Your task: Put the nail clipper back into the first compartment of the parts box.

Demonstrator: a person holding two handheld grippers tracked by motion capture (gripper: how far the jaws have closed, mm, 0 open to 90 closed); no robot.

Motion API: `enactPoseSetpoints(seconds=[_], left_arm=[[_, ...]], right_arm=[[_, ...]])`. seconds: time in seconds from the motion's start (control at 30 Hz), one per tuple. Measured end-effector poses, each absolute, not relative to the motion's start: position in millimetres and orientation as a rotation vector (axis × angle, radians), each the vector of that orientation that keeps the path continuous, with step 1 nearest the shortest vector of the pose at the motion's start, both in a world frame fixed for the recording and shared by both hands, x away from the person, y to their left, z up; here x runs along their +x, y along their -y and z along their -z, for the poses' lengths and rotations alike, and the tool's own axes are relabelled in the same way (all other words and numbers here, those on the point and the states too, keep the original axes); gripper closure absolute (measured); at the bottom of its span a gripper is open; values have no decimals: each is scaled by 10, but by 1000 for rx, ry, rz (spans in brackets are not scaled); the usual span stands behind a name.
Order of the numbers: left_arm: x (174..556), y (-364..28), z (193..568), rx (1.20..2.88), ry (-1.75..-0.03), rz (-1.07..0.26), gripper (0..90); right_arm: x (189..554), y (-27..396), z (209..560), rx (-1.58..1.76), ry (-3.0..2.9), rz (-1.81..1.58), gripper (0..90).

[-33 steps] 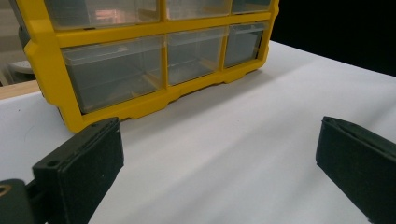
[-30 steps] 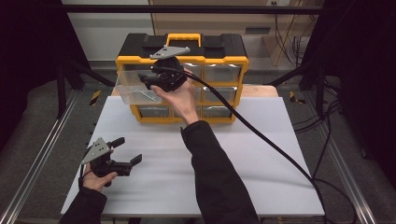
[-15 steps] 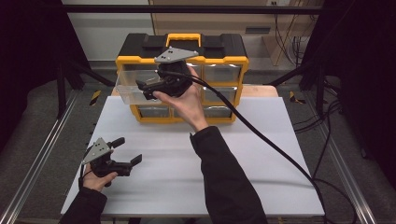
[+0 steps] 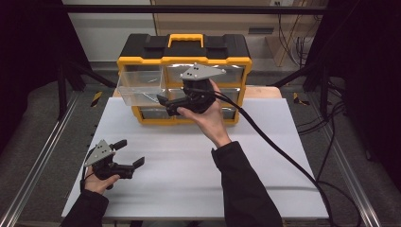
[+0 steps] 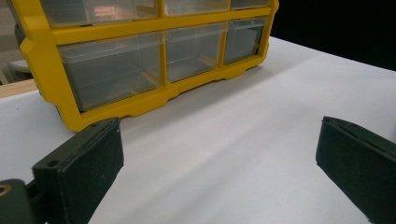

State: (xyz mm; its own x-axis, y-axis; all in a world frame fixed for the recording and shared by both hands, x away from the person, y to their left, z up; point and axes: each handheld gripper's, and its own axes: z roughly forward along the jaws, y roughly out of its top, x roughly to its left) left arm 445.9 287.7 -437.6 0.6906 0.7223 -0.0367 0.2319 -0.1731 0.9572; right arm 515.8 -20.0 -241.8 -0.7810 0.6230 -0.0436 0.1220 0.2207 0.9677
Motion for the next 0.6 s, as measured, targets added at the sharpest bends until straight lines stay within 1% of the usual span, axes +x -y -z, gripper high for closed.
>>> enactPoseSetpoints(seconds=[0.6], left_arm=[[4459, -2878, 4378, 1734, -770, -521, 6]], right_arm=[[4965, 617, 2894, 728, -2100, -1534, 44]])
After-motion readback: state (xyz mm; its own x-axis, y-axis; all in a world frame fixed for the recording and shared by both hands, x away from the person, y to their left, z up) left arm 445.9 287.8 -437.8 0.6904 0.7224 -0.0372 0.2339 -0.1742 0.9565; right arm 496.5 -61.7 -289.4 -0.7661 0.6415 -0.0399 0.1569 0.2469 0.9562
